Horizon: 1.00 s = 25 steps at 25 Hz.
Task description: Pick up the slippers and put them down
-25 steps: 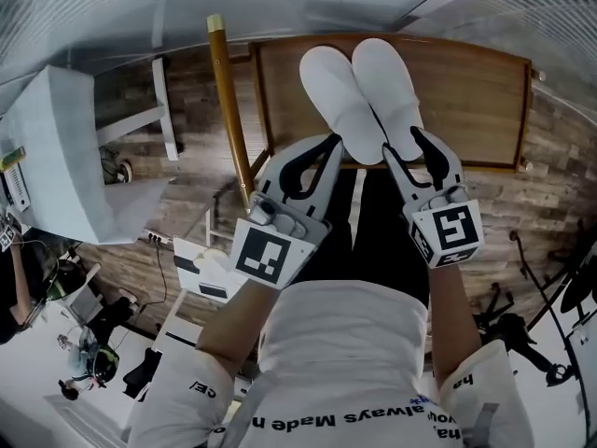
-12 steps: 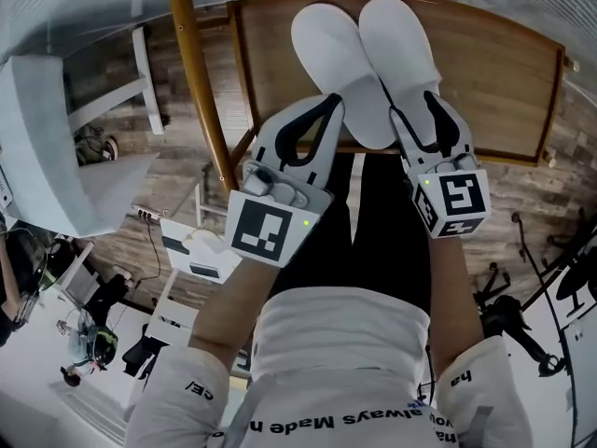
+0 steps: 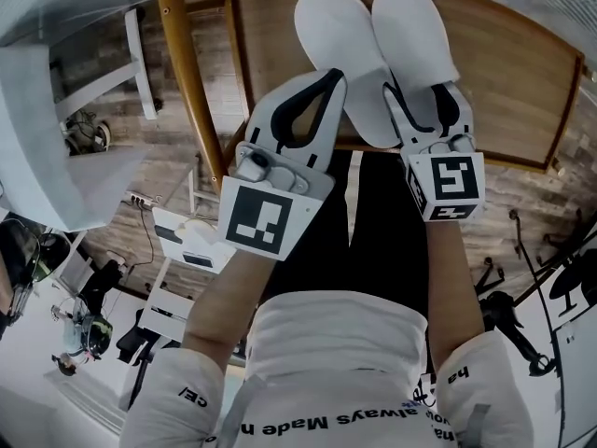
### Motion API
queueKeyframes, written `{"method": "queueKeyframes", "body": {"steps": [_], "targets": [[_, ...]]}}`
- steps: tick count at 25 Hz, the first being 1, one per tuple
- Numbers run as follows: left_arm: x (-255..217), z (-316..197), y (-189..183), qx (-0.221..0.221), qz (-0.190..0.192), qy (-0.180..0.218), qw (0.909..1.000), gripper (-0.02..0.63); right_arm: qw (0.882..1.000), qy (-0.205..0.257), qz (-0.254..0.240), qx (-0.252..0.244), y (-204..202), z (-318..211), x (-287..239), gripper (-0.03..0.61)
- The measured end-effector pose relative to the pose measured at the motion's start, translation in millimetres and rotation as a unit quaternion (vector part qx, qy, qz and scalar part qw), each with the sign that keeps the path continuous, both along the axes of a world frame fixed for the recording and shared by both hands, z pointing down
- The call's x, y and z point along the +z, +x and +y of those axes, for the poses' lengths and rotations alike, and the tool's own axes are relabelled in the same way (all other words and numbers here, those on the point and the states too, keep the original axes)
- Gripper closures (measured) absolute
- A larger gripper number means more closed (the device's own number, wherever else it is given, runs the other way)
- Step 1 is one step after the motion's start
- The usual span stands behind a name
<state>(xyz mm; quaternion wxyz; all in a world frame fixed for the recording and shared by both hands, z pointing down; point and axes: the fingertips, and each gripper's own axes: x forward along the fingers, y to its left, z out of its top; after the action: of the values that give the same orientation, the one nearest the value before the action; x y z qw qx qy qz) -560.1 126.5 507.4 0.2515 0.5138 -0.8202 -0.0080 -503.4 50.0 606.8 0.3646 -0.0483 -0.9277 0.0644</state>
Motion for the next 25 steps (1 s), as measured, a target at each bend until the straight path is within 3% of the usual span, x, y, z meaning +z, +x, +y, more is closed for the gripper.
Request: {"method": "queueKeyframes", "body": {"steps": [9, 25], "targets": [[0.7, 0.5, -1.1, -0.001, 0.003, 0.002, 1.0, 0.602, 1.0, 0.015, -0.018, -0.019, -24.2, 13.0, 0.4, 0.337], [5.3, 2.7, -4.3, -0.001, 0.014, 0.002, 0.9999, 0.601, 0.998, 0.05, -0.045, -0.005, -52.7, 10.4, 2.3, 0.339]]}}
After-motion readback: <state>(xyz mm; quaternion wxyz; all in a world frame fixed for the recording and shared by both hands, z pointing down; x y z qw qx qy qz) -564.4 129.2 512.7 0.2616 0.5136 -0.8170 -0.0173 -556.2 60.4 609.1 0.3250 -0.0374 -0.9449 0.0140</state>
